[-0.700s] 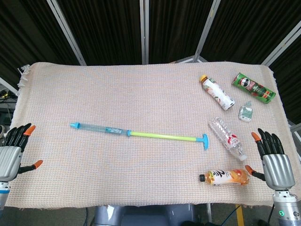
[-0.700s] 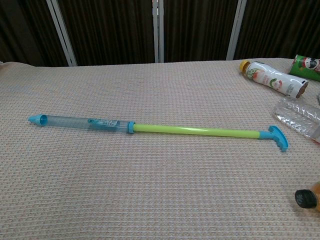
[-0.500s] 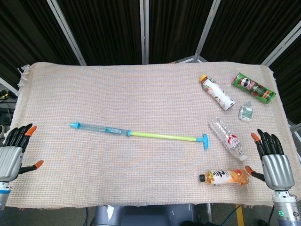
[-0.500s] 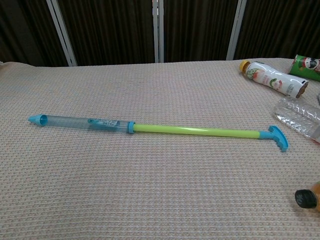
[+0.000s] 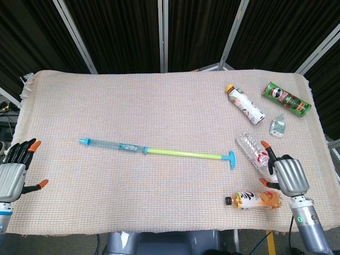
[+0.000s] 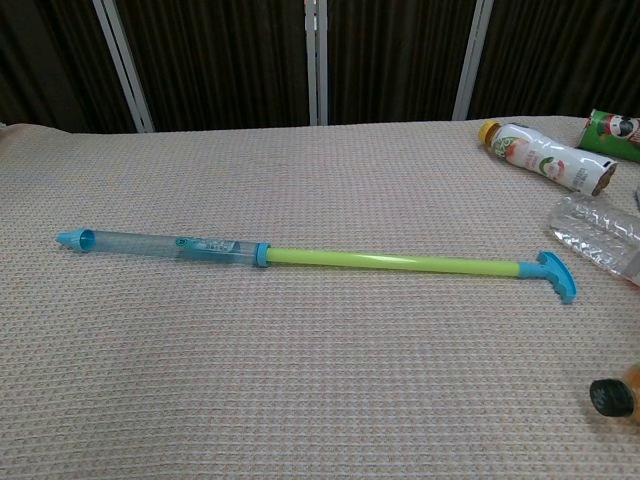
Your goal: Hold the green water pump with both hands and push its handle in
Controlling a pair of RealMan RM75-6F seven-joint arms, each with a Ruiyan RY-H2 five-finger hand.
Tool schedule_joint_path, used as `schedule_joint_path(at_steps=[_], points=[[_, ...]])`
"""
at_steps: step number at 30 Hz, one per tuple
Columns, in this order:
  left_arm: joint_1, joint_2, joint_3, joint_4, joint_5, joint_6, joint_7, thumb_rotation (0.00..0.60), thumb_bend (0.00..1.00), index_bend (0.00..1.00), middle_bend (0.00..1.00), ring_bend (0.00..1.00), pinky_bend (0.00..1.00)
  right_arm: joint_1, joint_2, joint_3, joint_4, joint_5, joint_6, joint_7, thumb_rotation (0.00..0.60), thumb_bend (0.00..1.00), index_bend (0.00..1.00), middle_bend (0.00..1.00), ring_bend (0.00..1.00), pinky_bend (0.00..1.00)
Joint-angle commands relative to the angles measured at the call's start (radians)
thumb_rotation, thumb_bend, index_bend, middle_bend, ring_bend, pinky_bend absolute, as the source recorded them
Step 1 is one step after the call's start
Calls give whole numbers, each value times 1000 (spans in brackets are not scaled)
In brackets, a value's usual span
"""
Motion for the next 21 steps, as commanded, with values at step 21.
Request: schedule_joint_path(at_steps=[21], points=[[-29, -34, -20, 35, -68, -78, 53, 600, 0, 0, 0, 0, 0, 388, -289, 92, 191, 465, -430, -359, 600, 221, 493, 1000, 1000, 1000]])
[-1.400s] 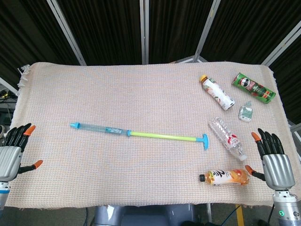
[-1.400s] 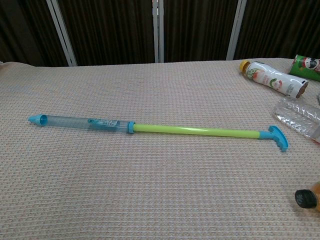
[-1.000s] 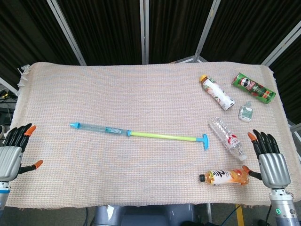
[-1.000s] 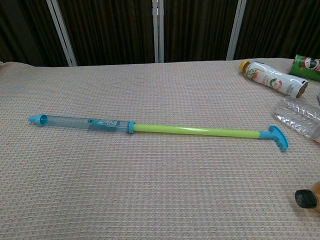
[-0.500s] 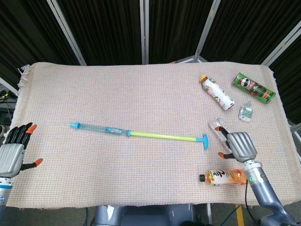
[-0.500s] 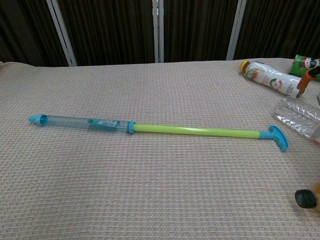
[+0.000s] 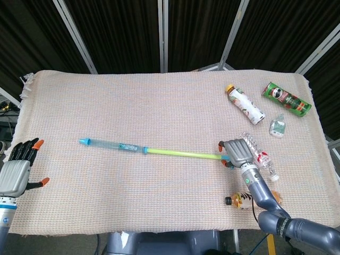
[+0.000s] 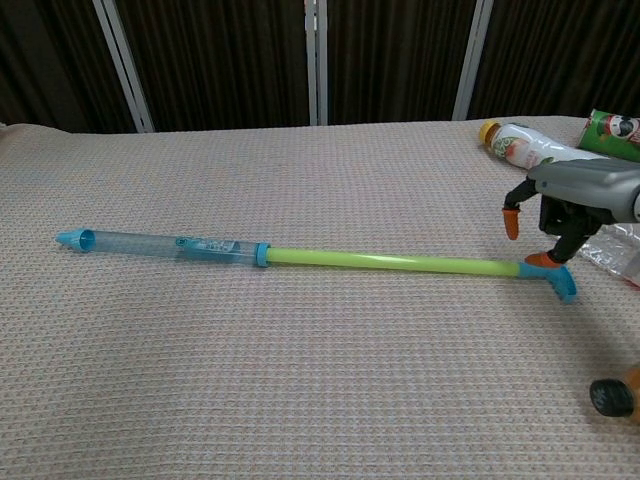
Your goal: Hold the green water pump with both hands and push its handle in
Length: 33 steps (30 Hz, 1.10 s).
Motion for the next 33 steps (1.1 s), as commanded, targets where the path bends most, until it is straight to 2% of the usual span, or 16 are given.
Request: schedule_joint_path(at_steps=[1, 12, 33], points=[[0, -1, 0, 0, -1, -1, 0, 600, 0, 0, 0, 0, 0, 15, -24, -8, 14, 21, 9, -30, 600, 221, 493, 1000, 1000, 1000], [-6, -7, -1, 4, -6, -14, 6, 600, 0, 0, 0, 0, 0, 44, -91, -25, 63, 110, 33, -111, 600, 221, 501, 1000, 1000, 1000], [-14, -15, 0, 18, -13, -33, 6, 600, 0, 0, 0, 0, 0, 70, -146, -65, 169, 123, 39, -172, 600, 252, 532, 1000, 1000, 1000]])
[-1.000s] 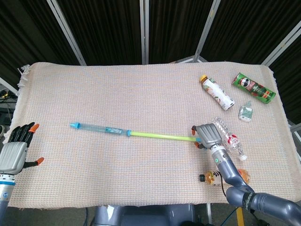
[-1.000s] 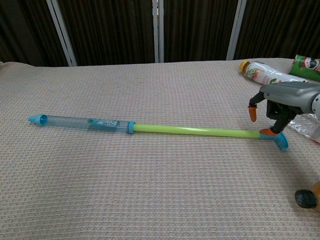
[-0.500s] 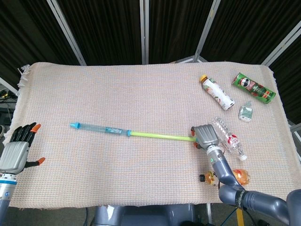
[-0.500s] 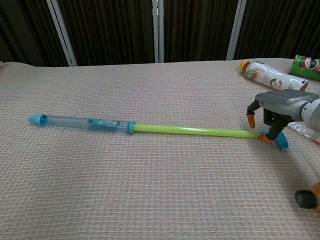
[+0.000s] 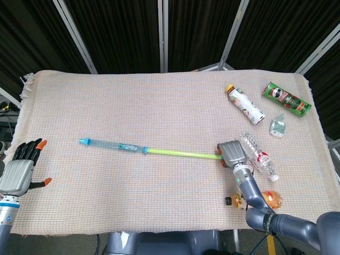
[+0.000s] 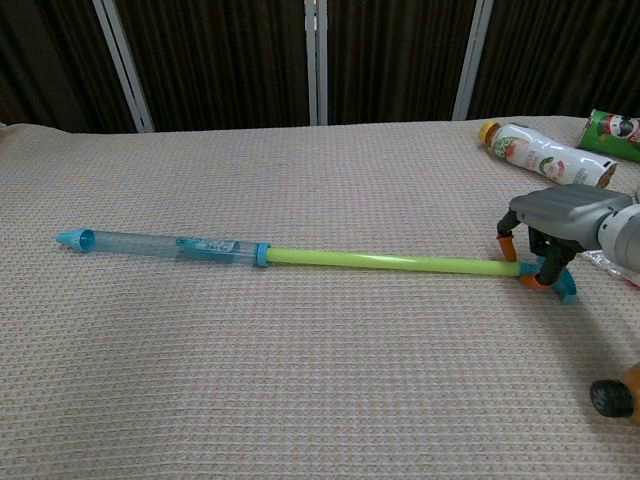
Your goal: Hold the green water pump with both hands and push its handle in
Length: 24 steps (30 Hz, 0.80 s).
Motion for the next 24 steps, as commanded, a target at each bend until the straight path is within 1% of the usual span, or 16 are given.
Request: schedule_joint_path(at_steps=[1, 5, 7, 8, 9, 10, 11, 12, 13, 14, 15, 17, 18, 20, 21, 24], points=[[-1, -1, 0, 2, -1, -3, 0, 600, 0, 0, 0, 0, 0, 3, -5, -4, 12, 4, -1, -9, 600, 271, 538, 1000, 1000, 1000], [-10, -7, -2, 11, -10, -22, 1, 600, 0, 0, 0, 0, 0, 3, -5, -2, 14, 7, -6, 2, 600, 368, 603, 1000, 1000, 1000], [-15, -9, -3, 14, -13, -30, 0, 600, 0, 0, 0, 0, 0, 2, -3, 0, 8, 6, -8, 10, 600, 400, 624, 1000, 1000, 1000], [-20, -12, -7, 18, -15, -36, -2, 600, 0, 0, 11, 0, 0, 1, 0, 3, 1, 8, -11, 19, 600, 413, 633, 1000, 1000, 1000], [-24, -15, -10, 22, -16, -39, -3, 600, 0, 0, 54, 20, 12, 0, 3, 6, -4, 11, -13, 25, 600, 422, 639, 1000, 1000, 1000], [-31, -23, -16, 31, -15, -41, -5, 600, 0, 0, 156, 95, 72, -1, 7, 9, -13, 16, -17, 32, 600, 429, 646, 1000, 1000, 1000], [-50, -41, -29, 54, -7, -49, -11, 600, 0, 1, 295, 211, 168, -1, 14, 14, -26, 24, -19, 37, 600, 433, 651, 1000, 1000, 1000], [-67, -57, -37, 78, 1, -58, -18, 600, 0, 9, 394, 306, 250, 0, 19, 15, -35, 28, -18, 34, 600, 434, 654, 1000, 1000, 1000], [-98, -81, -50, 114, 14, -80, -27, 600, 0, 32, 509, 429, 377, 3, 26, 15, -46, 30, -16, 25, 600, 437, 656, 1000, 1000, 1000], [-123, -99, -60, 143, 19, -102, -34, 600, 0, 66, 602, 525, 492, 4, 31, 14, -55, 33, -13, 18, 600, 439, 658, 1000, 1000, 1000], [-142, -114, -68, 167, 24, -117, -42, 600, 0, 94, 658, 580, 565, 6, 34, 13, -61, 36, -10, 11, 600, 440, 659, 1000, 1000, 1000], [-191, -142, -83, 219, 31, -165, -63, 600, 0, 168, 820, 749, 787, 9, 37, 14, -71, 44, -2, 1, 600, 440, 660, 1000, 1000, 1000], [-215, -150, -88, 236, 26, -199, -71, 600, 0, 193, 887, 818, 880, 9, 37, 15, -74, 48, 2, -1, 600, 440, 660, 1000, 1000, 1000], [-254, -165, -99, 263, 12, -253, -78, 600, 0, 217, 946, 875, 975, 10, 37, 17, -79, 55, 9, -5, 600, 440, 660, 1000, 1000, 1000], [-277, -178, -105, 282, 3, -282, -73, 600, 0, 234, 958, 885, 995, 10, 37, 17, -81, 59, 13, -7, 600, 440, 660, 1000, 1000, 1000], [-328, -218, -117, 327, -33, -355, -48, 600, 0, 286, 965, 891, 1000, 12, 41, 15, -85, 68, 15, -13, 600, 440, 661, 1000, 1000, 1000]])
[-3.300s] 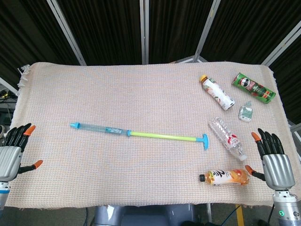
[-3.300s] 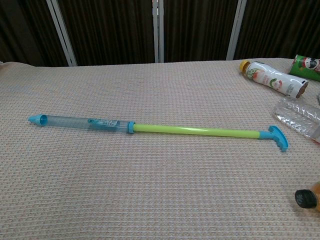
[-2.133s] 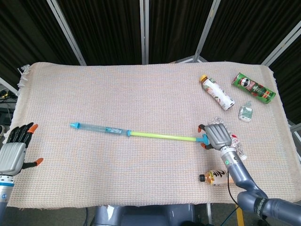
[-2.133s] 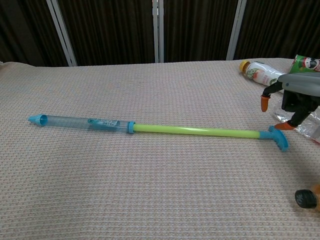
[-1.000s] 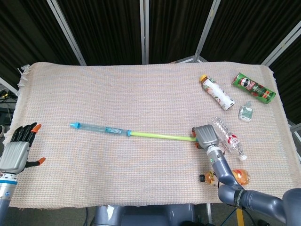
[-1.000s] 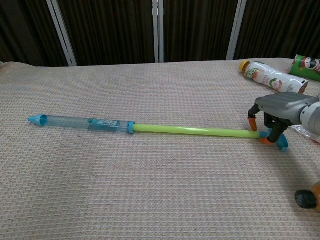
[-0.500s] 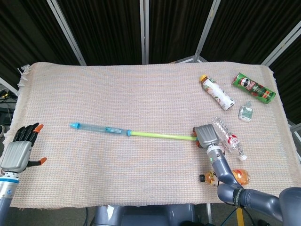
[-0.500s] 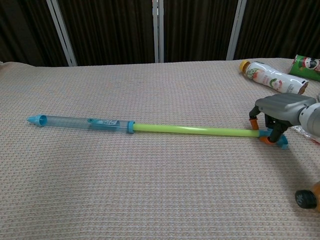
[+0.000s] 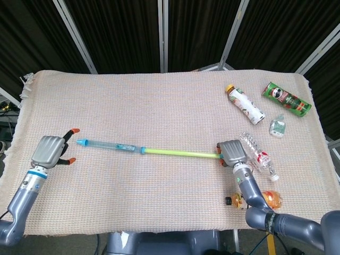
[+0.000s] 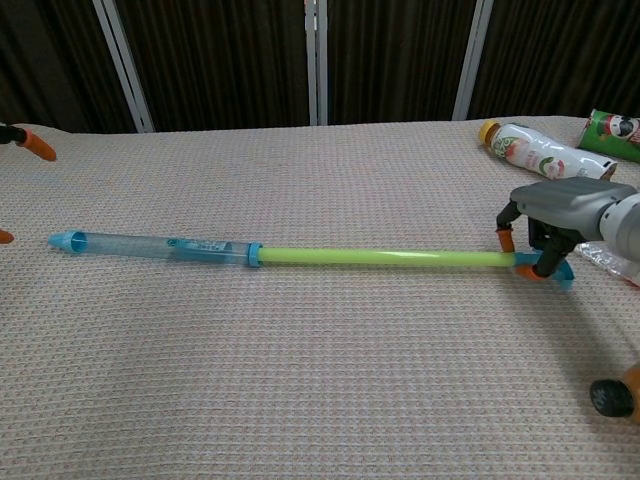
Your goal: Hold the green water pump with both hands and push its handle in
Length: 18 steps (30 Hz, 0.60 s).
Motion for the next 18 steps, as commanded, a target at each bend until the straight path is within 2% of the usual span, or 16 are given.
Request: schedule_joint_path(at_steps=[1, 4, 8, 18], points=[[-82, -65, -26, 72, -48, -104, 22, 600, 0, 300, 965, 892, 1000, 1, 4, -2, -4, 7, -1, -3, 600, 440, 661, 1000, 1000, 1000], [-125, -108, -35, 113, -106, -182, 52, 600, 0, 353, 966, 892, 1000, 4, 10, -3, -2, 19, -6, -5, 600, 443, 663, 1000, 1000, 1000], [-160, -147, -42, 161, -157, -233, 85, 600, 15, 378, 965, 892, 1000, 10, 13, -1, -2, 30, -7, -7, 600, 455, 665, 1000, 1000, 1000], [-200, -208, -44, 243, -213, -285, 88, 600, 225, 436, 965, 892, 1000, 20, 17, 0, -10, 42, 0, -13, 600, 462, 668, 1000, 1000, 1000]])
